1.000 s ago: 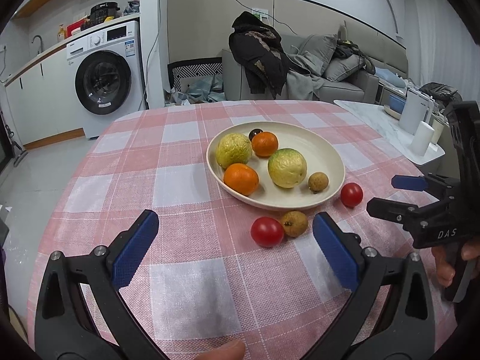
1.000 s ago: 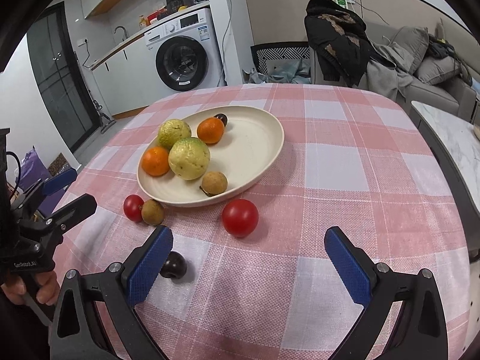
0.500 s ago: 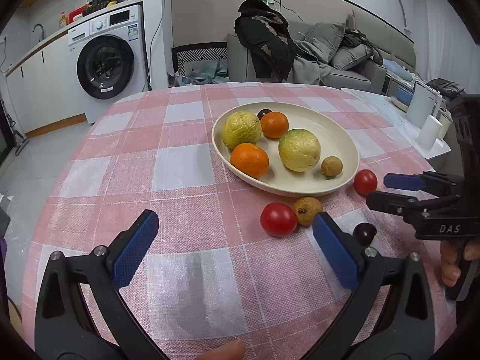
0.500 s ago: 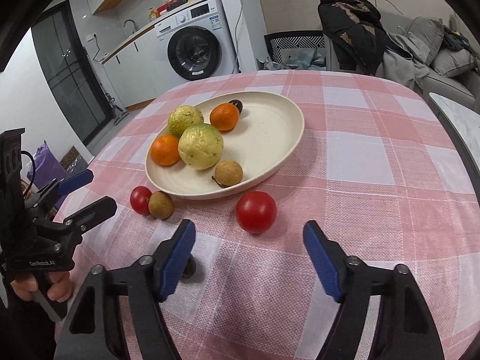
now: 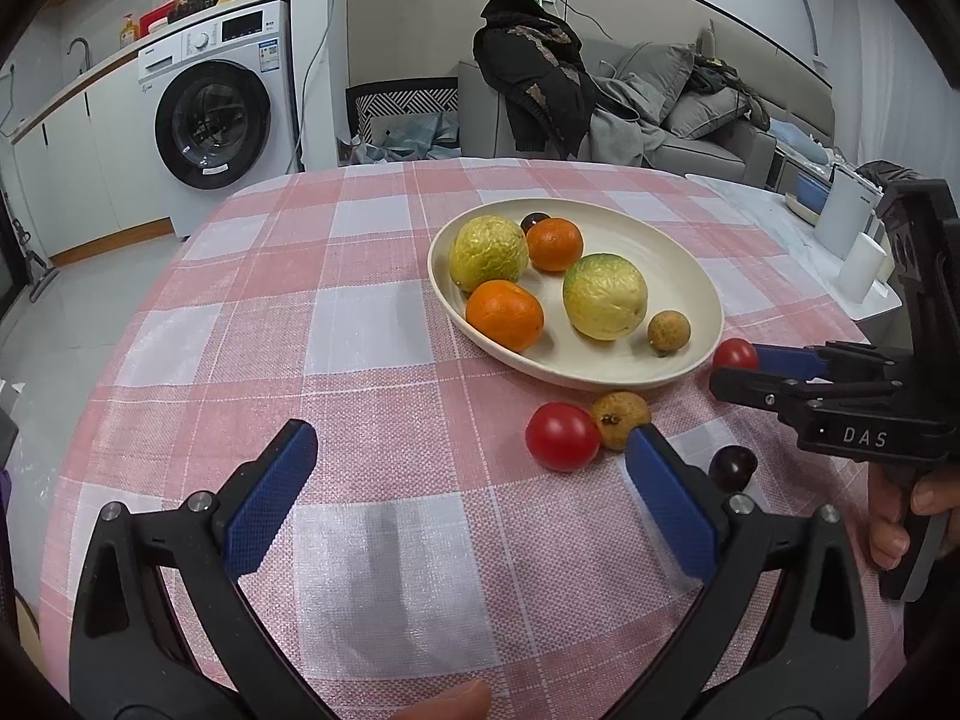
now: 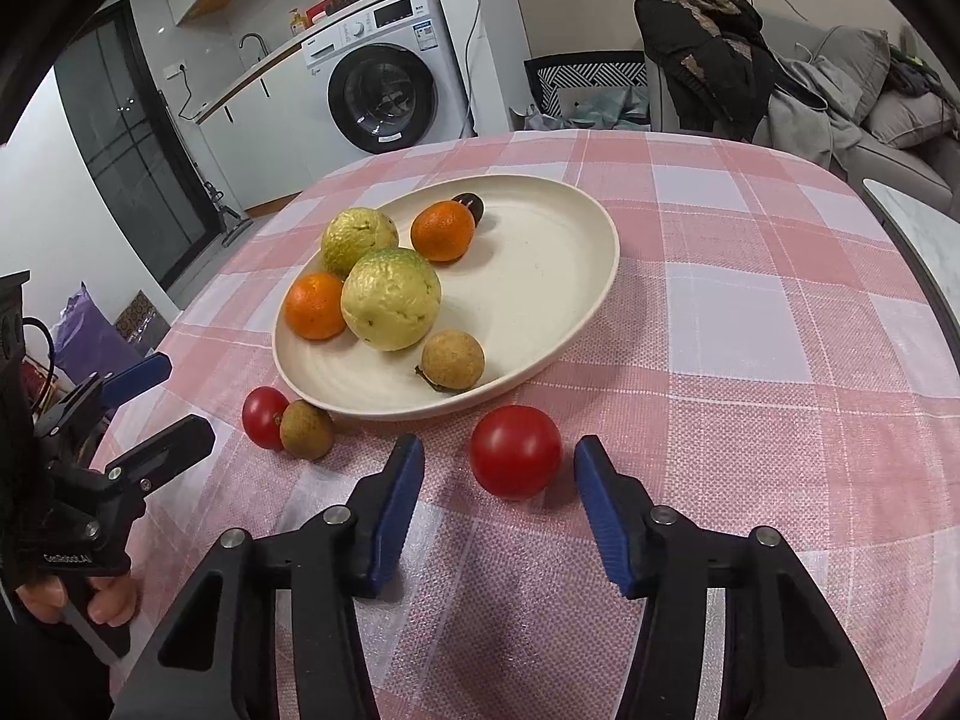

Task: Organize fruits
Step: 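Grasp a large red tomato with the right tool while the left tool grasps a small tomato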

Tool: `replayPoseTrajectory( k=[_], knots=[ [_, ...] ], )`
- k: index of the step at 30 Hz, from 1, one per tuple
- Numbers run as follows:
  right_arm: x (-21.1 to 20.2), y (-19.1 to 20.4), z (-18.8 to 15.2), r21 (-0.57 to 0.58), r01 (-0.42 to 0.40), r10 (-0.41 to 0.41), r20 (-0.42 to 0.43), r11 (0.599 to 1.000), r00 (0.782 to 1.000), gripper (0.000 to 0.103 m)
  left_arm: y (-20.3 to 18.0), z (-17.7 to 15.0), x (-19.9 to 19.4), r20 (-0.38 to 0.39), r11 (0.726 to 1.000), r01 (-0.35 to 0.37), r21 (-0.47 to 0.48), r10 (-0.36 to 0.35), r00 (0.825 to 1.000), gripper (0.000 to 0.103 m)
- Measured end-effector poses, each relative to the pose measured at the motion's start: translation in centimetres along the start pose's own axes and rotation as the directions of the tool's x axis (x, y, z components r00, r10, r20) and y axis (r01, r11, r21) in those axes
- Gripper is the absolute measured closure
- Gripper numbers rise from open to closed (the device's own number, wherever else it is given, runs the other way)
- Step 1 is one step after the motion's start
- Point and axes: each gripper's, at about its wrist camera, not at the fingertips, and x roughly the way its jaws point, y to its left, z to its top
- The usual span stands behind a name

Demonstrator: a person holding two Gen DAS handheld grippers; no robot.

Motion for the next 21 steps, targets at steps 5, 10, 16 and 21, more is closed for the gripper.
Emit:
replayPoseTrajectory(
  k=[5, 10, 16, 21],
  knots=[
    [0.2, -0.1, 0.1, 0.004, 0.012, -0.011, -0.007, 1.0, 1.0, 0.065, 0.0, 0.0, 0.1, -0.004, 1.0, 0.001, -0.003, -0.001, 1.0, 0.001],
    [-0.2, -0.4, 0.0, 0.02, 0.01, -0.01, 0.0, 1.0, 1.0, 0.072, 0.1, -0.1, 0.5, -0.019, 1.0, -0.009, -0.009, 0.008, 1.0, 0.001],
    [-1.2, -0.7, 0.1, 0.035, -0.003, 0.002, 0.032, 0.999, 0.999, 0.072, 0.1, 0.0, 1.9, -0.081, 0.999, -0.031, -0.018, 0.029, 0.996, 0.001],
    [-1.2, -0.6, 0.1, 0.032, 0.002, -0.003, 0.028, 0.999, 1.0, 0.072, -0.2, 0.1, 3.2, -0.126, 0.999, -0.037, 0.008, 0.038, 0.991, 0.001]
  ],
)
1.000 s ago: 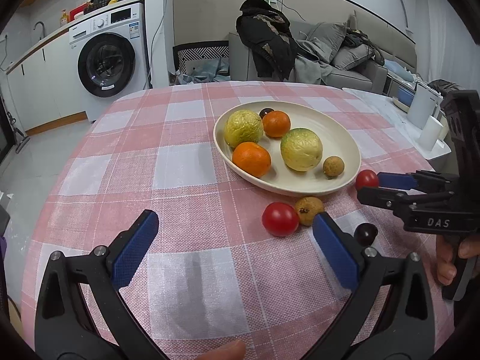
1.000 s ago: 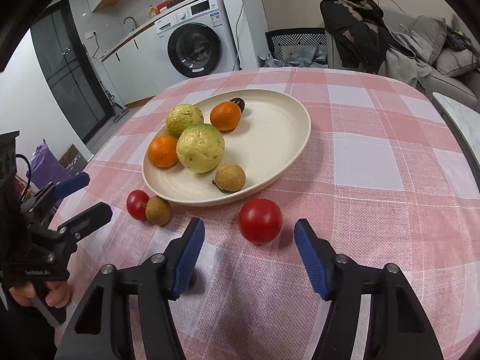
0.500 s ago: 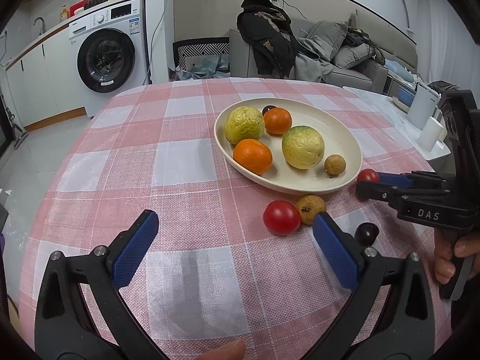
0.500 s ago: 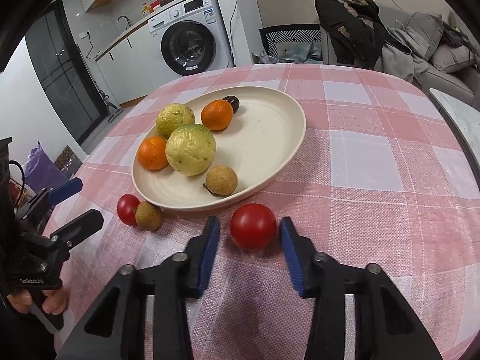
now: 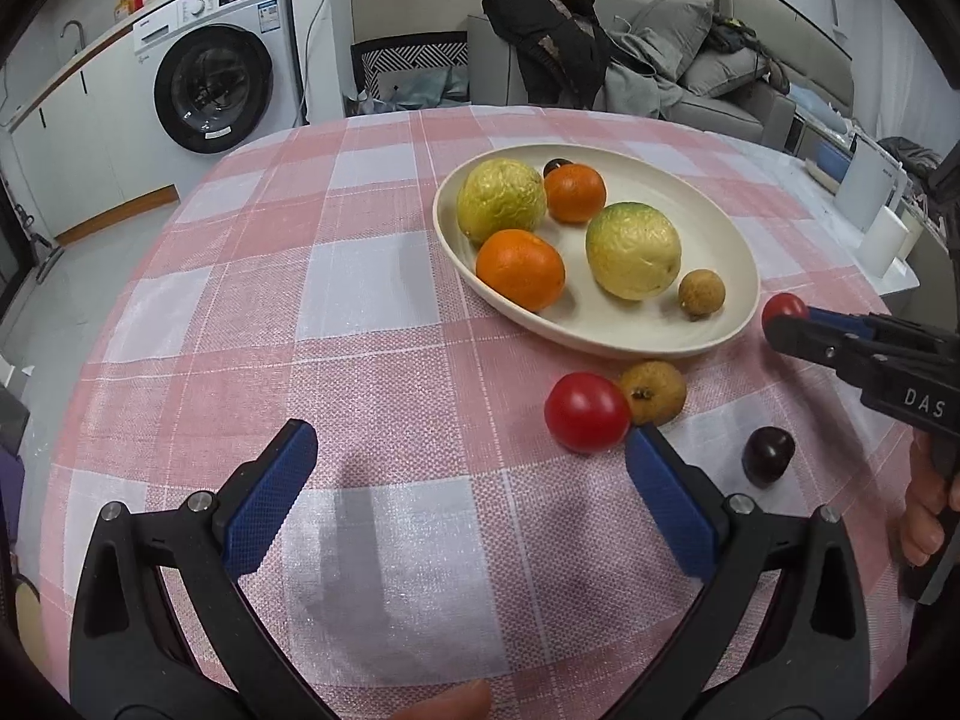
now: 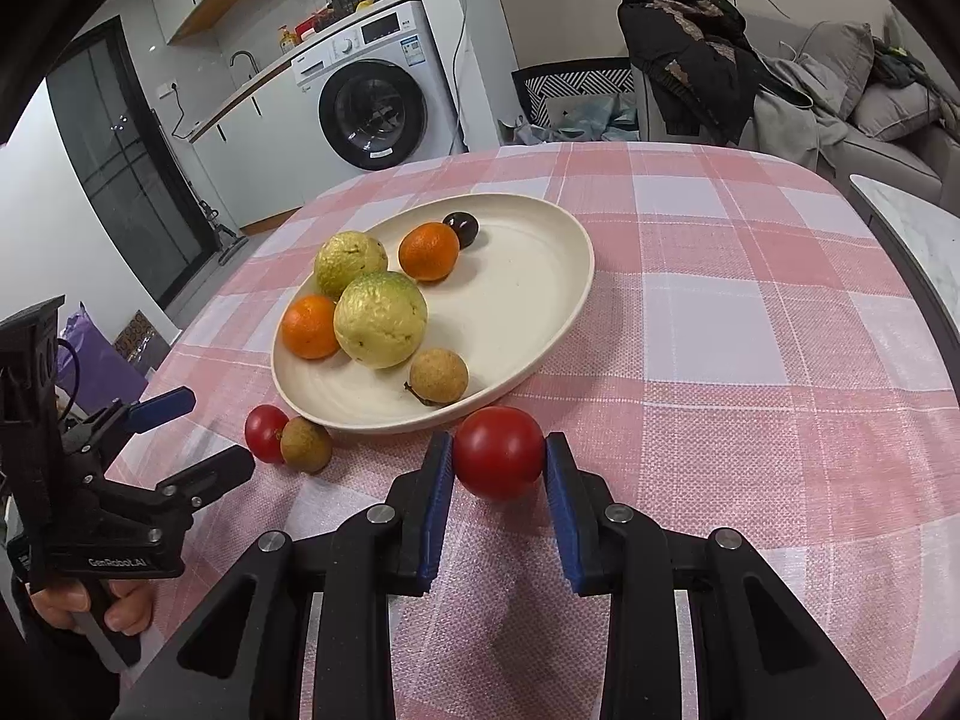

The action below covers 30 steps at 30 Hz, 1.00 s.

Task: Organize fruits
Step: 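Grasp a large red tomato with the right tool while the left tool grasps a small tomato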

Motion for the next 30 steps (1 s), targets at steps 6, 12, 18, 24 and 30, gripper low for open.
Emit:
replayPoseTrajectory(
  k=[6, 12, 18, 24, 30],
  knots=[
    [-0.2, 0.0, 0.0, -0.001, 0.004, -0.004, 0.005, 1.0, 1.0, 0.072, -0.6, 0.5, 1.1, -0.033, 0.999, 0.007, 0.048, -0.006, 0.999, 0.001],
    [-0.2, 0.0, -0.1, -0.003, 0.007, -0.007, 0.005, 1.0, 1.0, 0.072, -0.9, 0.5, 1.7, -0.053, 0.996, 0.046, 0.073, -0.042, 0.998, 0.028],
    [-0.2, 0.0, 0.0, -0.004, 0.006, -0.006, 0.003, 1.0, 1.0, 0.072, -1.3, 0.5, 1.8, -0.053, 0.992, 0.091, 0.092, -0.086, 0.995, 0.046],
    [-0.2, -0.1, 0.0, -0.004, 0.007, -0.007, 0.006, 1.0, 1.0, 0.072, -1.5, 0.7, 1.8, -0.053, 0.988, 0.11, 0.104, -0.105, 0.993, 0.052],
    [-0.2, -0.1, 0.0, -0.005, 0.007, -0.007, 0.008, 1.0, 1.0, 0.072, -1.7, 0.6, 1.3, -0.038, 0.982, 0.143, 0.121, -0.14, 0.989, 0.078]
  ],
)
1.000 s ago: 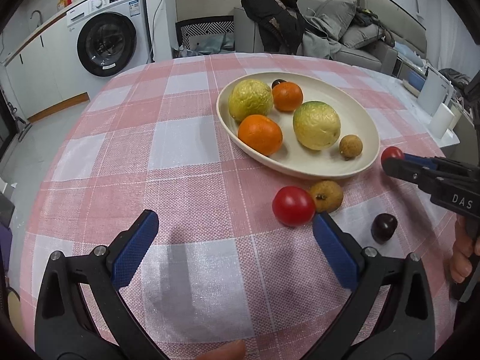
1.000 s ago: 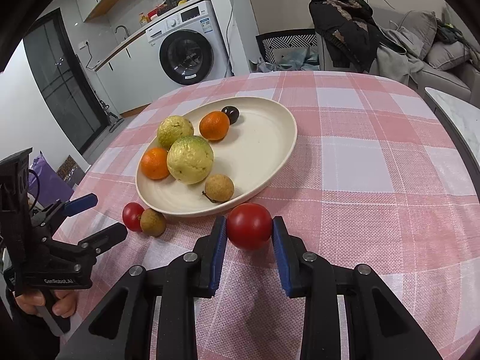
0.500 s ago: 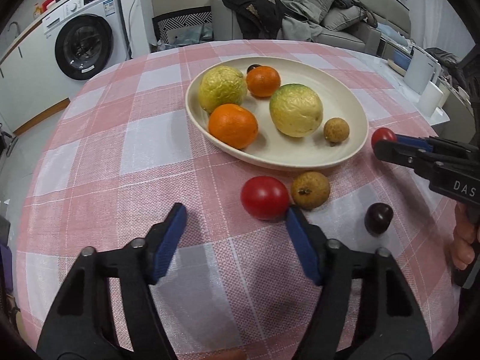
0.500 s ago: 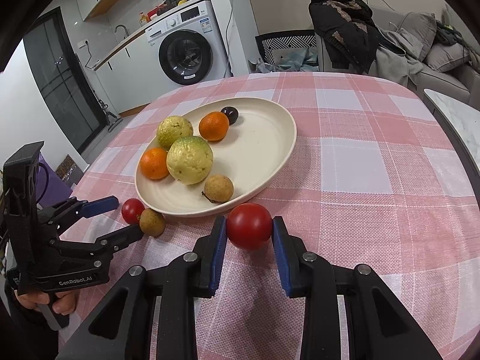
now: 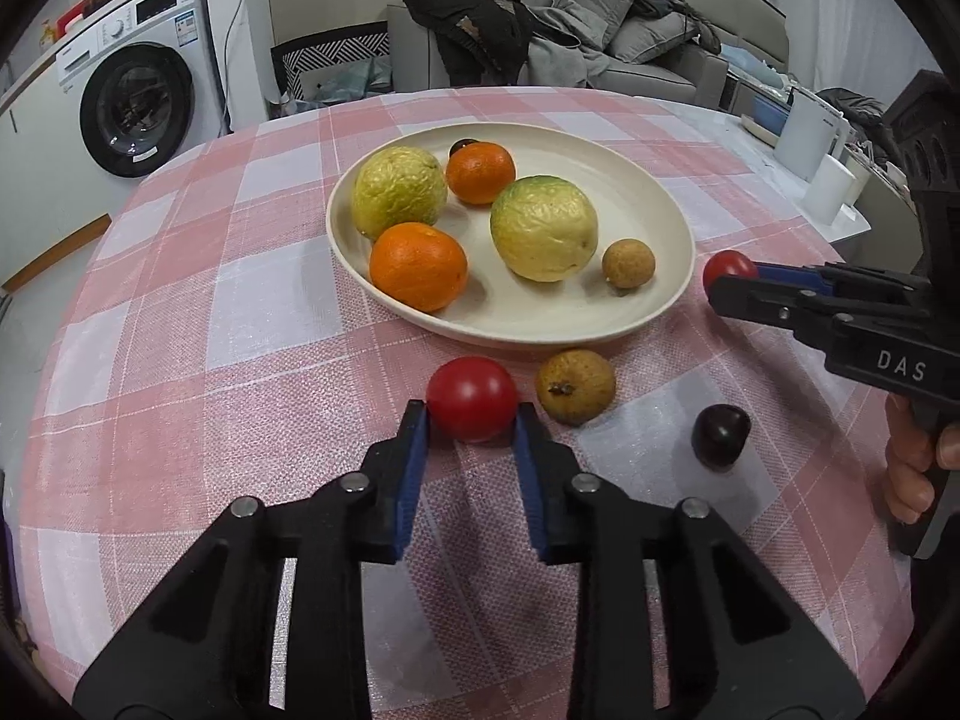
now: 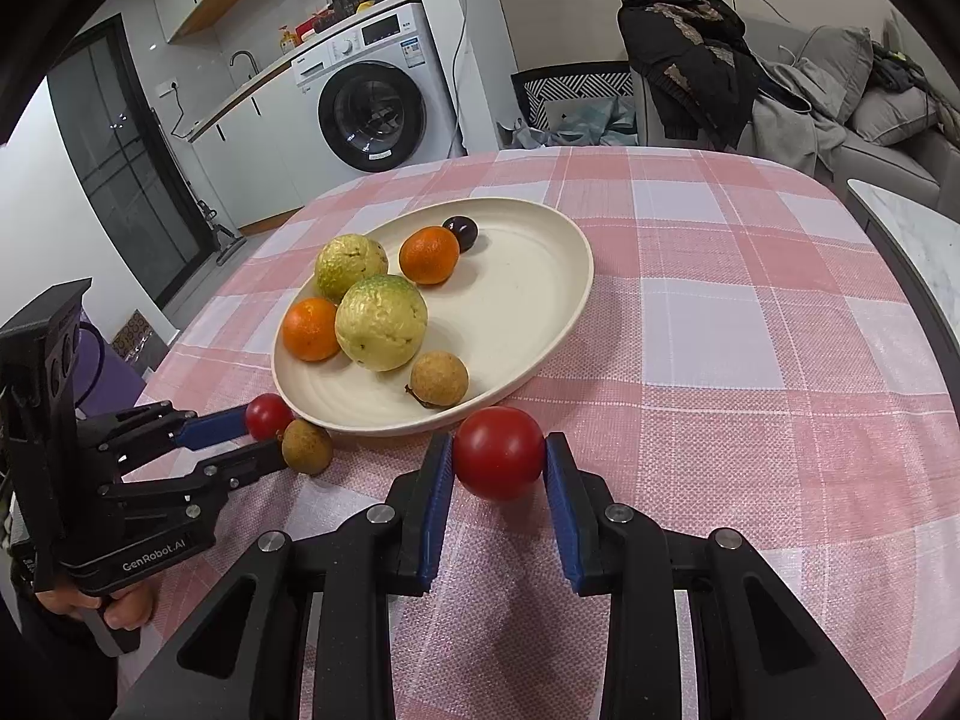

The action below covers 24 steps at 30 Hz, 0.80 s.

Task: Organize fruits
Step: 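Grasp a large red tomato with the right tool while the left tool grasps a small tomato, then carry both tomatoes onto the plate and open both tools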

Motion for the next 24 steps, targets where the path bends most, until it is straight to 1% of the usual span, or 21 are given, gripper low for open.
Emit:
replayPoseTrajectory(
  k=[2, 6, 14, 20, 24],
  knots=[
    [0.0, 0.0, 0.0, 0.001, 0.0, 0.0, 0.0, 1.0, 1.0, 0.072, 0.0, 0.0, -0.2, 0.012, 1.0, 0.01, 0.001, -0.01, 1.0, 0.078],
    [0.0, 0.0, 0.0, 0.002, -0.003, 0.003, 0.001, 1.0, 1.0, 0.072, 0.1, 0.0, -0.5, 0.023, 1.0, 0.008, -0.002, -0.008, 1.0, 0.078],
    [-0.3, -0.2, -0.2, 0.006, -0.006, 0.006, 0.015, 1.0, 1.0, 0.072, 0.3, -0.2, -1.6, 0.073, 1.0, 0.001, 0.001, -0.001, 0.997, 0.078],
    [-1.0, -0.1, -0.1, 0.007, -0.02, 0.019, 0.047, 1.0, 0.999, 0.072, 0.5, -0.3, -2.6, 0.111, 1.0, 0.001, 0.001, -0.001, 0.994, 0.078],
    [-1.4, 0.0, 0.0, 0.003, -0.029, 0.029, 0.072, 1.0, 0.997, 0.072, 0.6, -0.3, -3.7, 0.153, 1.0, 0.025, -0.005, -0.024, 0.988, 0.078]
  ],
)
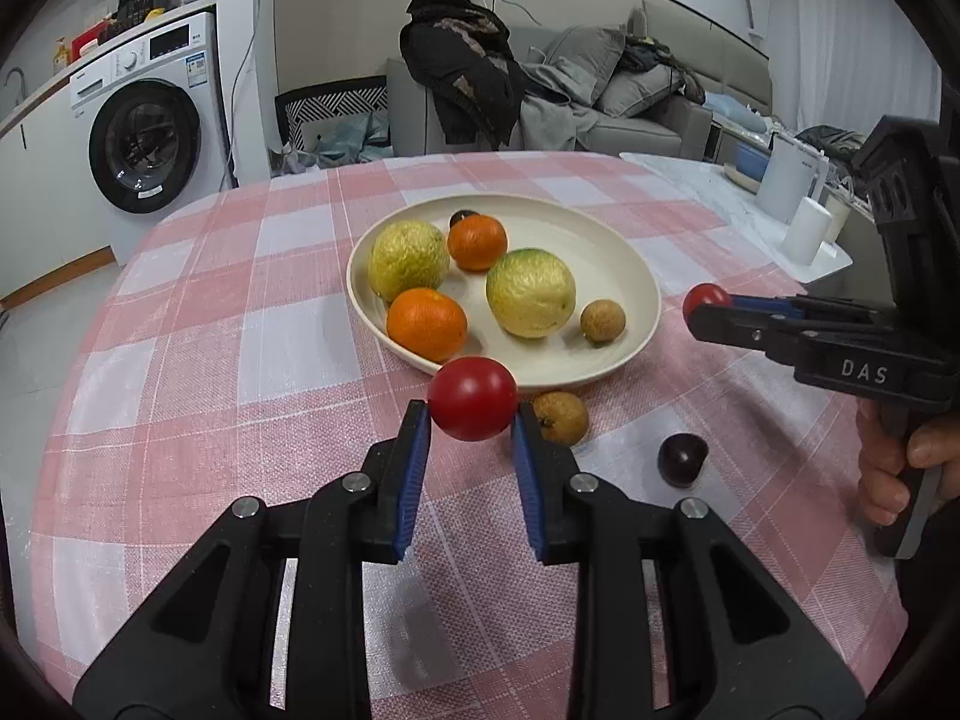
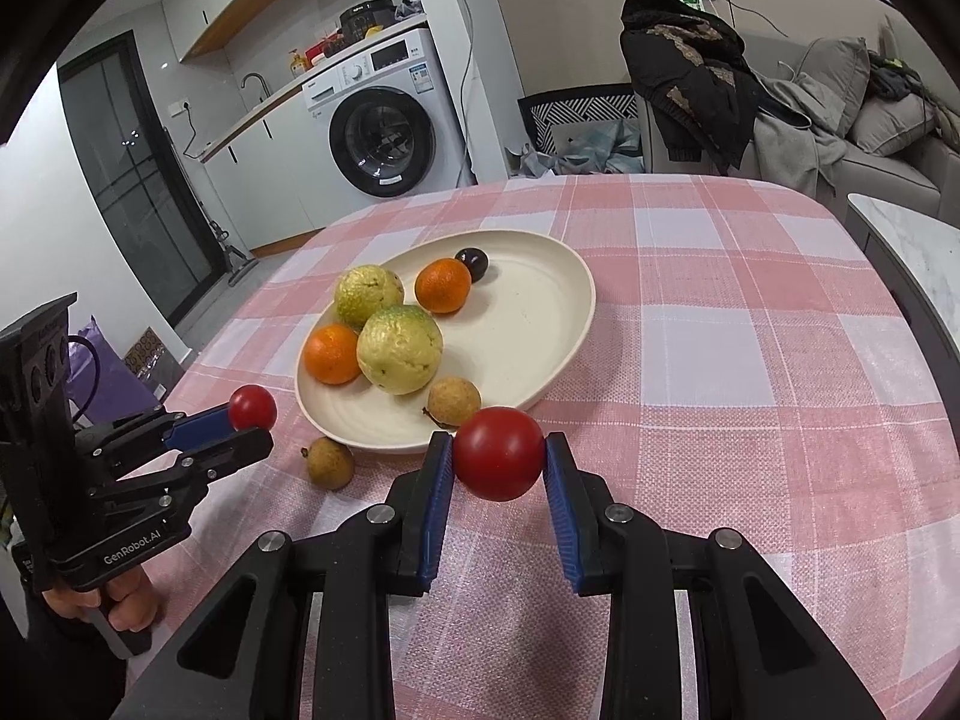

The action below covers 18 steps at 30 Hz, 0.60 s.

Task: Organize fruits
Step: 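Carry both tomatoes onto the plate and open both tools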

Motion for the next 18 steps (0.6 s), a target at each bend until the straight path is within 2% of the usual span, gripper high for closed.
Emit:
replayPoseTrajectory(
  k=[12, 18],
  knots=[
    [-1.6, 0.4, 1.1, 0.005, -0.022, 0.021, 0.083, 1.0, 0.996, 0.072, 0.2, 1.4, -3.0, 0.12, 0.999, 0.022, -0.044, -0.016, 0.993, 0.078],
    [-1.9, 0.4, 2.8, 0.033, -0.024, 0.02, 0.122, 0.999, 0.992, 0.072, 0.1, 2.3, -3.0, 0.136, 0.998, 0.016, -0.059, -0.008, 0.991, 0.078]
  ],
)
